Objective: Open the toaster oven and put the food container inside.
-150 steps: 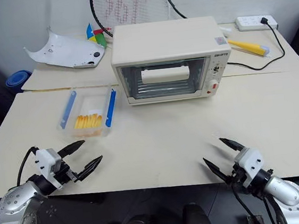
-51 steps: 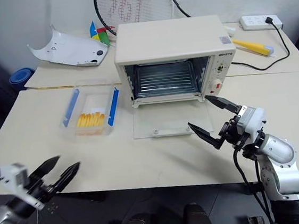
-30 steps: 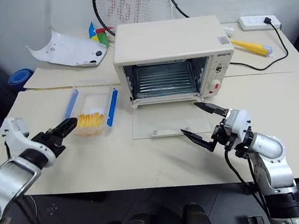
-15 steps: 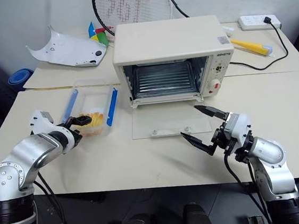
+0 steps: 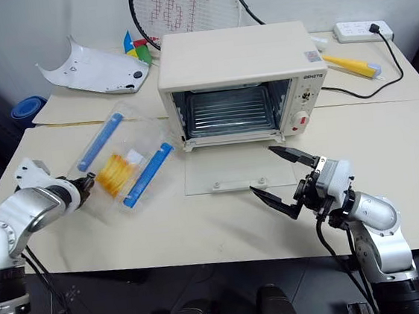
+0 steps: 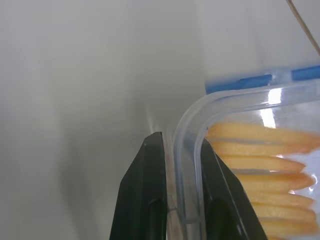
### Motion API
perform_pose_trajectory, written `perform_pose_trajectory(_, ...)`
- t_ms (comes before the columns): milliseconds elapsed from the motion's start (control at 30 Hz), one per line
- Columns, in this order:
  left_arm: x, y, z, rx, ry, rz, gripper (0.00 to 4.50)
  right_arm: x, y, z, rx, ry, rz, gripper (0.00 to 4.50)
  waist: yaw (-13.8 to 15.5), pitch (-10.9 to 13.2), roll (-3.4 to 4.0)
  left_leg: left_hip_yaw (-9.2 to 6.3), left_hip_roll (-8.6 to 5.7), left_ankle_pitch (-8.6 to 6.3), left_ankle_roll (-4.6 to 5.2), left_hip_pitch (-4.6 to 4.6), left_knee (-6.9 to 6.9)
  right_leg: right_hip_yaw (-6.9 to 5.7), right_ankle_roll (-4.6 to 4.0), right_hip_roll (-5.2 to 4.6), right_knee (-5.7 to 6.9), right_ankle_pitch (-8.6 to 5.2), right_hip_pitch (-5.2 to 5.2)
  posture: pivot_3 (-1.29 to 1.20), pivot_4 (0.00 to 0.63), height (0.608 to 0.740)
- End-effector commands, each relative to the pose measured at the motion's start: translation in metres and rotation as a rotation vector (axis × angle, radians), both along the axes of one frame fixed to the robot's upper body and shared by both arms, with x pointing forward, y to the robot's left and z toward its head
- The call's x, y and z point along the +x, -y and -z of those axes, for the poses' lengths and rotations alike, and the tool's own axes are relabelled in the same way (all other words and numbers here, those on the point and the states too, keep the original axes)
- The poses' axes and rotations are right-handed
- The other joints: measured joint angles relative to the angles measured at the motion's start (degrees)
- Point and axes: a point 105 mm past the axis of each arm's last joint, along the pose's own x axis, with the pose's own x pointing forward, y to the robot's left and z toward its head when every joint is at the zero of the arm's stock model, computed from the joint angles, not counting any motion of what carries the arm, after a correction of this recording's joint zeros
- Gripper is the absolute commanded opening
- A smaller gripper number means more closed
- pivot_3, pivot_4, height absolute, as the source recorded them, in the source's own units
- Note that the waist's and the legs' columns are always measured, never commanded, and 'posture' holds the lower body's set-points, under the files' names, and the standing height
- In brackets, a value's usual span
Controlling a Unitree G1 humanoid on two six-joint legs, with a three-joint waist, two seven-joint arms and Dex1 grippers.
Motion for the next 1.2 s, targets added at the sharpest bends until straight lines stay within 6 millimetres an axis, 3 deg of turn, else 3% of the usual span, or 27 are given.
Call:
perform_pose_trajectory(33,-0.002,-0.009,-0.029,0.117,0.047,0.107,0.21,-0.004,-0.002,-0.005,0.013,0.032,-0.013,4.5,-0.07,0.01,-0.02,0.0,0.0,0.0,0.0,0.0,-0.01,0.01,0.0,0.0,0.0,0.0,-0.01,0.0,0.15,0.74)
perform_pose_trajectory(233,-0.009,-0.005,-0.054,0.315,0.009,0.375,0.21,-0.003,-0.001,-0.003,0.008,0.005,-0.005,4.5,-0.07,0.03,-0.06,-0.01,-0.07,0.0,0.01,-0.04,-0.08,0.02,-0.01,-0.02,0.02,0.0,-0.08,0.0,0.15,0.74)
perform_pose_trajectory(367,-0.011,0.024,-0.065,0.351,0.001,0.595,0.21,-0.005,0.007,0.002,-0.012,-0.027,0.029,4.5,0.2,0.03,-0.05,-0.05,-0.08,0.0,0.01,-0.08,-0.1,0.0,-0.01,-0.04,-0.02,-0.01,-0.08,0.0,0.15,0.74)
perform_pose_trajectory(600,0.009,0.091,-0.071,0.307,0.057,0.802,0.21,-0.013,0.026,0.01,-0.032,-0.069,0.109,4.5,0.22,0.04,-0.08,-0.06,-0.09,0.01,0.02,-0.11,-0.06,0.0,-0.01,-0.06,-0.03,0.0,-0.07,0.0,0.15,0.74)
perform_pose_trajectory(767,0.025,0.136,-0.066,0.271,0.081,0.864,0.21,-0.025,0.033,0.016,-0.03,-0.099,0.165,4.5,0.0,0.06,-0.11,-0.06,-0.08,0.01,0.02,-0.12,-0.07,-0.02,-0.01,-0.05,-0.01,-0.01,-0.11,0.0,0.15,0.74)
perform_pose_trajectory(900,0.043,0.147,-0.068,0.28,0.098,0.823,0.21,-0.035,0.032,0.017,-0.012,-0.107,0.2,4.5,-0.29,0.08,-0.15,-0.02,-0.07,0.03,-0.03,-0.12,-0.04,0.04,0.0,-0.01,0.02,-0.01,-0.14,0.0,0.15,0.74)
perform_pose_trajectory(1200,0.058,0.184,-0.067,0.222,0.125,0.844,0.21,-0.042,0.026,0.019,0.015,-0.122,0.235,4.5,0.27,0.1,-0.19,-0.02,-0.1,0.05,-0.05,-0.12,0.0,0.03,0.0,-0.02,0.02,0.0,-0.13,0.0,0.15,0.74)
